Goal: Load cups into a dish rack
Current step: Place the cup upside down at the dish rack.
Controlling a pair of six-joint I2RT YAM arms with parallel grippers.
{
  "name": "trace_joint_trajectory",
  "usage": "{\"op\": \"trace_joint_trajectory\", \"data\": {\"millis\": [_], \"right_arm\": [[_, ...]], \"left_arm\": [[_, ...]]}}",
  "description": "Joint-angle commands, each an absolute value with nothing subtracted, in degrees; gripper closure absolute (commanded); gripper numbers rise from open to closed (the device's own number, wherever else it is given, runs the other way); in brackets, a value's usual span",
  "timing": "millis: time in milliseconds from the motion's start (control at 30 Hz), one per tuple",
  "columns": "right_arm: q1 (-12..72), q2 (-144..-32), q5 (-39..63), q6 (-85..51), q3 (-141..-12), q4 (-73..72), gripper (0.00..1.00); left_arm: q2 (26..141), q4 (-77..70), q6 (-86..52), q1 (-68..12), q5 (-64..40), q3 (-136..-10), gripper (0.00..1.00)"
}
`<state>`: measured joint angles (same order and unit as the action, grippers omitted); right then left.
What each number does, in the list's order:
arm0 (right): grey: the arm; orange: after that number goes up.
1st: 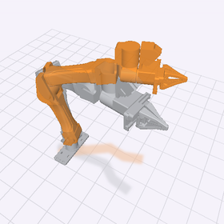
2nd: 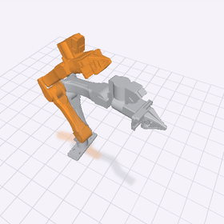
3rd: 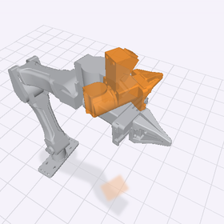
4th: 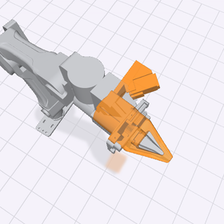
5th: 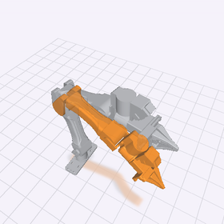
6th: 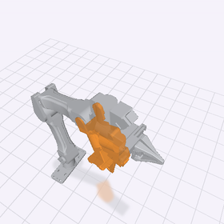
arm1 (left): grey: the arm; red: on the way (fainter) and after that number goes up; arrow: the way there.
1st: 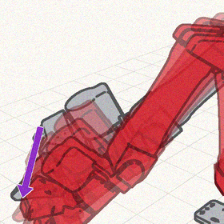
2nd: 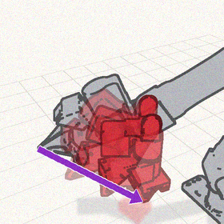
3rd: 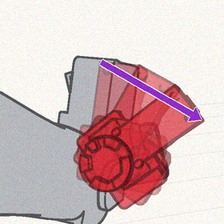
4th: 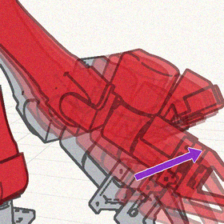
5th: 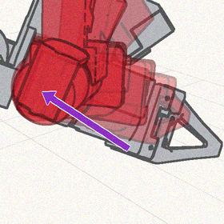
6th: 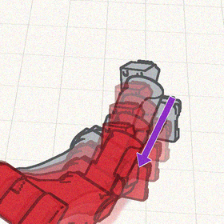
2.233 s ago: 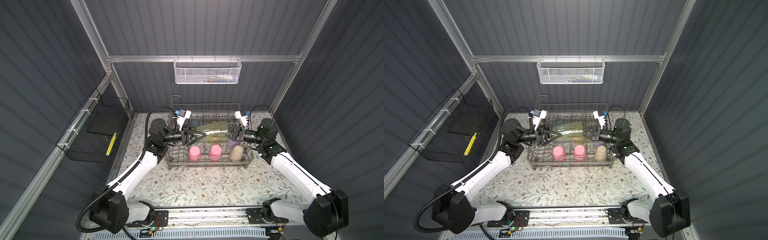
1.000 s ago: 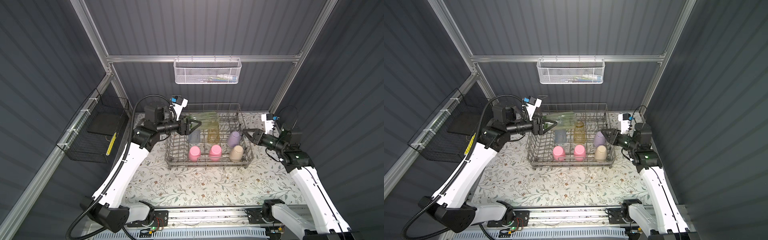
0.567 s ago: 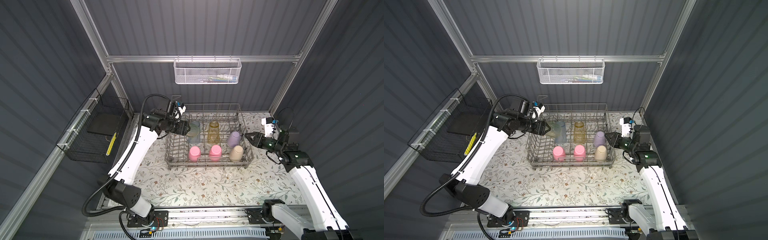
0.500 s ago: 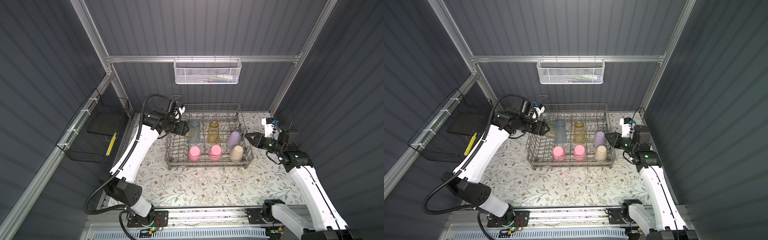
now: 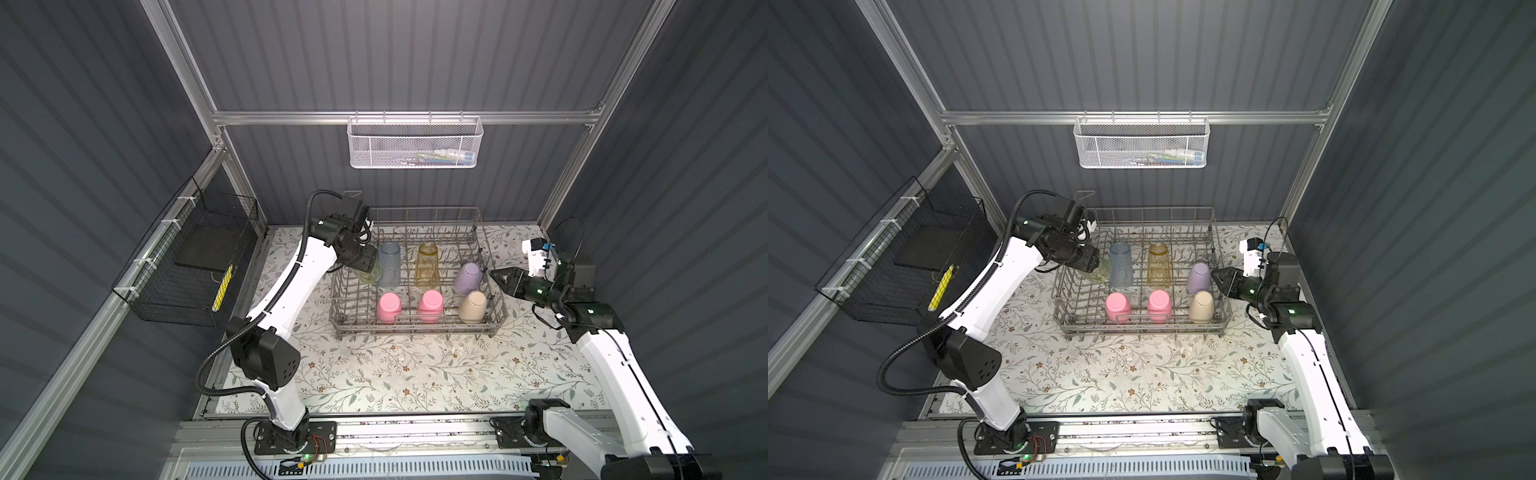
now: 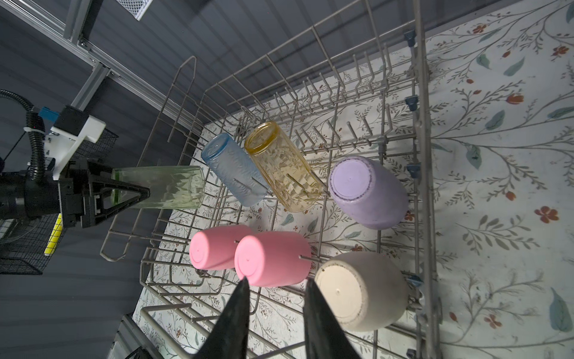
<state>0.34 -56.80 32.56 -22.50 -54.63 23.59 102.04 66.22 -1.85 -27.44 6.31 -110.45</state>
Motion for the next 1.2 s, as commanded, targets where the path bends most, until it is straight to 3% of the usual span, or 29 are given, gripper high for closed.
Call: {"op": "trace_joint_trajectory", "data": {"millis": [0, 1167], "right_arm": [[-0.1, -57.0, 32.3, -21.5, -54.1, 23.6, 0.68], [-0.6, -58.0, 33.3, -21.4, -53.7, 23.6, 0.68]], "left_arm": [[103.6, 68.2, -0.8, -27.9, 9.4, -113.4, 0.49], [115.2, 76.6, -2.6, -33.4, 25.2, -121.0, 0.51]]}}
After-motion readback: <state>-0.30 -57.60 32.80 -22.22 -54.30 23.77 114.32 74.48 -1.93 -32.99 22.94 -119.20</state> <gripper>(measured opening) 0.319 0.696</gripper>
